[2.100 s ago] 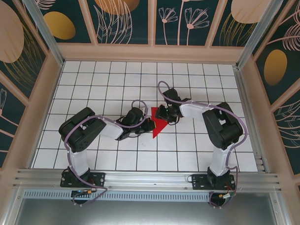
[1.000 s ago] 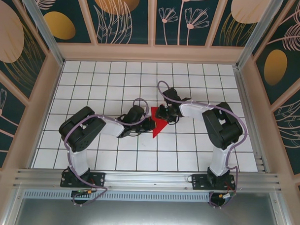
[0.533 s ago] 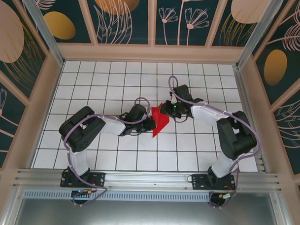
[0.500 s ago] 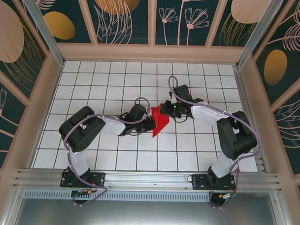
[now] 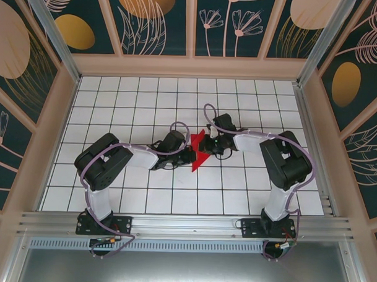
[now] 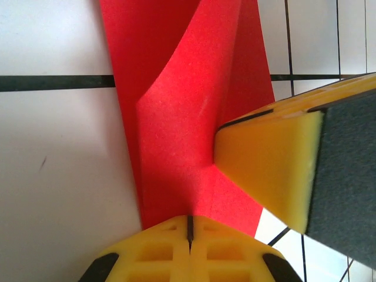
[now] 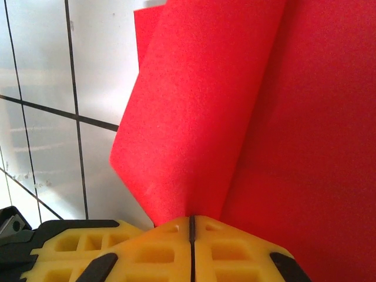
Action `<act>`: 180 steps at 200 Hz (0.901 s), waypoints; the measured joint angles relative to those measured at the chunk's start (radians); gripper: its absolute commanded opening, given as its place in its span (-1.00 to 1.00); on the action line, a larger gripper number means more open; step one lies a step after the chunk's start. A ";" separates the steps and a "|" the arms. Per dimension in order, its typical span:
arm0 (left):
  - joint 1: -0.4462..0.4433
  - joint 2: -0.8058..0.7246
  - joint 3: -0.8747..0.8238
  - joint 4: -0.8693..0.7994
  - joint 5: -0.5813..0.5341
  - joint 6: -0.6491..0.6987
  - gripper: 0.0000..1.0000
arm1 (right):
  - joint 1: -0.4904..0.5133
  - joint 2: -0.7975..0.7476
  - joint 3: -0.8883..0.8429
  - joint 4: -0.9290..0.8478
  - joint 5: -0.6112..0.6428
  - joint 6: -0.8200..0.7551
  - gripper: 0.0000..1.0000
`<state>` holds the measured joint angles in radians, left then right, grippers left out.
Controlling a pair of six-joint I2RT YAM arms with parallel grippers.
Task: Fold a paper plane with a square sheet of paper (pick it up from the middle)
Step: Fourth fold the wing at the center of the table.
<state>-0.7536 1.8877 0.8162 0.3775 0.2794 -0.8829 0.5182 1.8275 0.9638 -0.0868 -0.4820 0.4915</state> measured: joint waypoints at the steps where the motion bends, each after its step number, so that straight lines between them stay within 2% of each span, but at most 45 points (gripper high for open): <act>1: 0.000 0.000 0.000 0.000 0.000 0.000 -1.00 | 0.000 0.000 0.000 0.000 0.000 0.000 -0.84; 112: -0.010 -0.009 0.003 -0.015 -0.031 0.007 -1.00 | 0.000 0.030 0.002 0.019 0.015 -0.007 -0.85; 149: -0.011 -0.009 0.003 -0.014 -0.036 0.008 -1.00 | -0.016 -0.046 -0.050 0.029 0.089 0.012 -0.85; 180: -0.011 -0.009 0.003 -0.014 -0.036 0.011 -1.00 | -0.017 -0.092 -0.054 0.037 0.087 0.016 -0.88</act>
<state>-0.7650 1.8790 0.8192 0.3630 0.2432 -0.8722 0.5014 1.7359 0.9096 -0.0502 -0.3950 0.5072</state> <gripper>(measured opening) 0.064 0.074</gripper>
